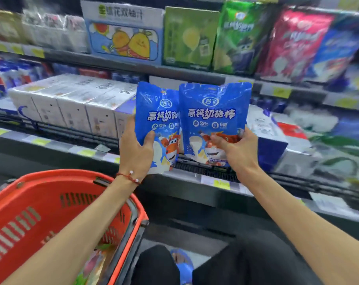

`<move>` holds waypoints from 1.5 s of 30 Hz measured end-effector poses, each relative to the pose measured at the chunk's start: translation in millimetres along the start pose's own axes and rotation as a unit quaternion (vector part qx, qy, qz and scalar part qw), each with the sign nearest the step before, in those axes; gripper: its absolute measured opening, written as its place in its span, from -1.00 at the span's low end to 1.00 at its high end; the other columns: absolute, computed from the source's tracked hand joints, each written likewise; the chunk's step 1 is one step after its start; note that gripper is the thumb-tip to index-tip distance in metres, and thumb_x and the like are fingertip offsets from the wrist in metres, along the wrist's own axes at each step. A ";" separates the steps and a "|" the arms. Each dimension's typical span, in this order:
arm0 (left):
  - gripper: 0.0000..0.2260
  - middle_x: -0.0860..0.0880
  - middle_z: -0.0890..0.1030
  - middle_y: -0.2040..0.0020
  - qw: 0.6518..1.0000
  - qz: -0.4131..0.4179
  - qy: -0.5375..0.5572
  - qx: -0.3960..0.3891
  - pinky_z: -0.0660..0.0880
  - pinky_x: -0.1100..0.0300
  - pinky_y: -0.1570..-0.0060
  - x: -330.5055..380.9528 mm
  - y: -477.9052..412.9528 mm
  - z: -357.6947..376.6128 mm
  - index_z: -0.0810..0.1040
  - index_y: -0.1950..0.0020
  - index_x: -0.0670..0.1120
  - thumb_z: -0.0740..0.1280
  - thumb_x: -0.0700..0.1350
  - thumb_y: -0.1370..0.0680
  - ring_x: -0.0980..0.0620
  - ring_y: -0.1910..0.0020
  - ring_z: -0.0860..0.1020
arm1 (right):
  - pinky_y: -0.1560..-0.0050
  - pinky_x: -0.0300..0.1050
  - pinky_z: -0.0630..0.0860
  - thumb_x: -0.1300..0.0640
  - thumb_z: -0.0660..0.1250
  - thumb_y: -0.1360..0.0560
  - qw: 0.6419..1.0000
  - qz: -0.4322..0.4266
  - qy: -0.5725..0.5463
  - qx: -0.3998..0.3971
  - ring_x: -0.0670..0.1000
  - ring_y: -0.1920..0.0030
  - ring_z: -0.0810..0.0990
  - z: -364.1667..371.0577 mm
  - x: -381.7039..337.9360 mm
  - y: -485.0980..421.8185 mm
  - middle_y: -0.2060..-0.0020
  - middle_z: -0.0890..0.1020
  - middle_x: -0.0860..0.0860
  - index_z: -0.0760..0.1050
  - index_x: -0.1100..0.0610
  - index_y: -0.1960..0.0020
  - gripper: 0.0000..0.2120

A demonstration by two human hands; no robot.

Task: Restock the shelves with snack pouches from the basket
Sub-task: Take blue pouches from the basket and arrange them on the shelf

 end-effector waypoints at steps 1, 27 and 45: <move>-0.69 0.13 0.59 -0.03 1.000 0.009 0.007 -0.011 0.53 0.17 -0.08 6.2 -0.8 13.1 0.44 -0.24 -0.06 0.32 -0.29 -0.53 0.17 -0.02 0.58 | 0.01 0.21 0.69 0.24 0.63 -0.36 1.000 0.002 0.005 0.015 0.04 0.07 0.76 -14.6 -0.7 -2.7 0.08 0.77 -0.03 0.61 -0.05 0.02 -0.68; -0.73 0.05 0.58 0.02 0.987 0.101 0.095 -0.085 0.43 0.46 0.18 159.8 -20.3 294.6 0.46 -0.25 -0.15 0.35 -0.22 -0.55 0.34 0.18 0.53 | 0.23 -0.18 0.66 0.31 0.61 -0.36 0.987 -0.030 -0.006 0.159 -0.07 0.21 0.75 -304.1 -3.6 -125.4 0.17 0.76 -0.03 0.66 0.15 -0.02 -0.73; -0.76 0.19 0.56 0.08 0.987 0.128 0.087 -0.039 0.44 0.50 0.20 213.1 -82.2 397.5 0.48 -0.20 -0.13 0.38 -0.21 -0.54 0.40 0.22 0.55 | -0.12 0.13 0.67 0.12 0.65 -0.36 0.987 -0.029 -0.054 0.146 0.07 0.05 0.76 -382.3 1.3 -274.5 0.10 0.77 0.05 0.65 0.16 0.01 -0.71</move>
Point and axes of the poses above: each hand's wrist, its own y-axis away from the middle knuckle, its own z-axis out of the palm, x = y × z, the point moved 5 cm from there along -y, towards the middle knuckle
